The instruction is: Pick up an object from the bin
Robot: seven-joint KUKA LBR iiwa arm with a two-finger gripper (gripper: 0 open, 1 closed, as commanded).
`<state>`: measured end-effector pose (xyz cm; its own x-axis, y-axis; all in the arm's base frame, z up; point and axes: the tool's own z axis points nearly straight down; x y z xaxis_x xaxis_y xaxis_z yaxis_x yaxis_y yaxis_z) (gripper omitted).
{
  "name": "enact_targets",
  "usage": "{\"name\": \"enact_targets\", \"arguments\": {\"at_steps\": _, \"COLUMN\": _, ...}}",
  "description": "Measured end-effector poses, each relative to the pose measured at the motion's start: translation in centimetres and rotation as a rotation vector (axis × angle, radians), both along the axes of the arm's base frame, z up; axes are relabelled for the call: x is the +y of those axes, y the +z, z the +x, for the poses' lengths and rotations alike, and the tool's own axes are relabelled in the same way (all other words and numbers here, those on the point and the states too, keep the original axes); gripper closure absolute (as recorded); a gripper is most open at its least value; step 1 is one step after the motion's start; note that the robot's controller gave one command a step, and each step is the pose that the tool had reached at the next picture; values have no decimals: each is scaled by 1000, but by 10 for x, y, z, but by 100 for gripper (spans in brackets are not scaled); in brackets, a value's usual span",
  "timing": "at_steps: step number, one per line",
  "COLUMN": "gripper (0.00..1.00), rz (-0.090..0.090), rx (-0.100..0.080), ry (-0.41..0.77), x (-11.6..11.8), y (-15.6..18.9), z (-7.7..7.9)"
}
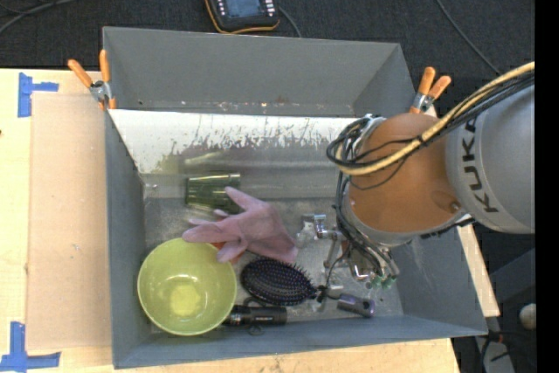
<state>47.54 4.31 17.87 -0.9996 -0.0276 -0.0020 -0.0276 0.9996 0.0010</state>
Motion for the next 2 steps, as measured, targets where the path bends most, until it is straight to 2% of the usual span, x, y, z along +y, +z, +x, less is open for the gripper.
{"name": "enact_targets", "arguments": {"at_steps": 1, "gripper": 0, "rz": 0, "rx": 4, "ry": 295, "x": 1, "y": -53, "z": 14}}
{"name": "enact_targets", "arguments": {"at_steps": 2, "gripper": 0, "rz": -1, "rx": 3, "ry": 264, "x": 11, "y": -58, "z": 17}}
